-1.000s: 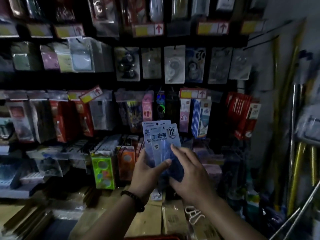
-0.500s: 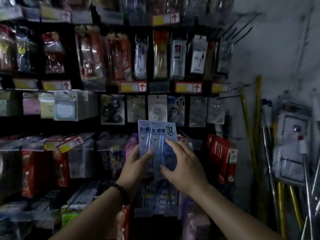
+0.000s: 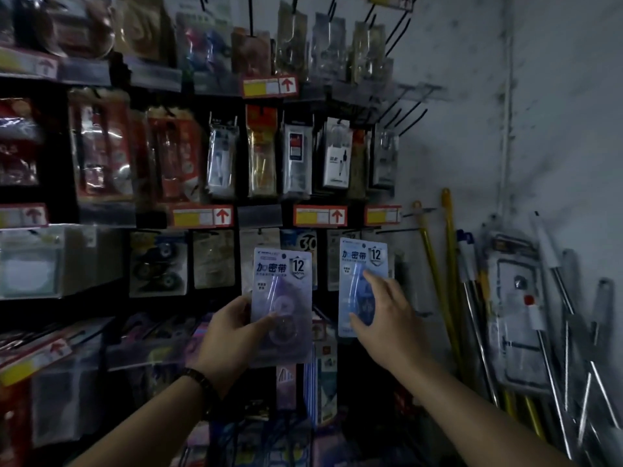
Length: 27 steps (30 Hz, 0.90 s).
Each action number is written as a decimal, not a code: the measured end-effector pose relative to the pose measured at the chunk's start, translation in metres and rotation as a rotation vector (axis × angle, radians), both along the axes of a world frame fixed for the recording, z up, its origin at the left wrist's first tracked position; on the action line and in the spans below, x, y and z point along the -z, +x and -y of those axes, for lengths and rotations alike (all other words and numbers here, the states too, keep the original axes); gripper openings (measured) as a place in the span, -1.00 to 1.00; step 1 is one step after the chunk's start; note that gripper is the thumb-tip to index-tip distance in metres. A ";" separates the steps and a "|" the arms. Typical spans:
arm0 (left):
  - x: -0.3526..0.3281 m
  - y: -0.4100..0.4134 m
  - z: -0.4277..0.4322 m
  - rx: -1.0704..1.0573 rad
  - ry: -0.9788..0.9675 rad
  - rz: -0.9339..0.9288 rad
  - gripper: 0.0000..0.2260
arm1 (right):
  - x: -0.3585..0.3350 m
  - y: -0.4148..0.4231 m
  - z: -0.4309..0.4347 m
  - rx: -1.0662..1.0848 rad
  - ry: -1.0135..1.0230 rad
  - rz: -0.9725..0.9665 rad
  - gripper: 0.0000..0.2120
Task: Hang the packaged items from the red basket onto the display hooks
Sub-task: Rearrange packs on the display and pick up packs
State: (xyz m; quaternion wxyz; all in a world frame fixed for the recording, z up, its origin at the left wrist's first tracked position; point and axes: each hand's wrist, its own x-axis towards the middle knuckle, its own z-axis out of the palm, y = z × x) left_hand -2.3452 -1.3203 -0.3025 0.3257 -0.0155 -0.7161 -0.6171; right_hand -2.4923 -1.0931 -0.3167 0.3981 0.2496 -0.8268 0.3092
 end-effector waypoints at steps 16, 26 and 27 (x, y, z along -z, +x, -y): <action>-0.020 -0.055 -0.033 0.023 -0.039 0.007 -0.81 | -0.027 -0.060 -0.021 -0.014 -0.026 -0.092 -0.21; -0.030 -0.060 -0.040 0.073 -0.036 0.028 -0.79 | -0.040 -0.063 -0.021 0.039 0.021 -0.063 -0.25; -0.031 -0.062 -0.041 0.075 -0.043 0.026 -0.80 | -0.042 -0.064 -0.019 0.043 0.038 -0.046 -0.24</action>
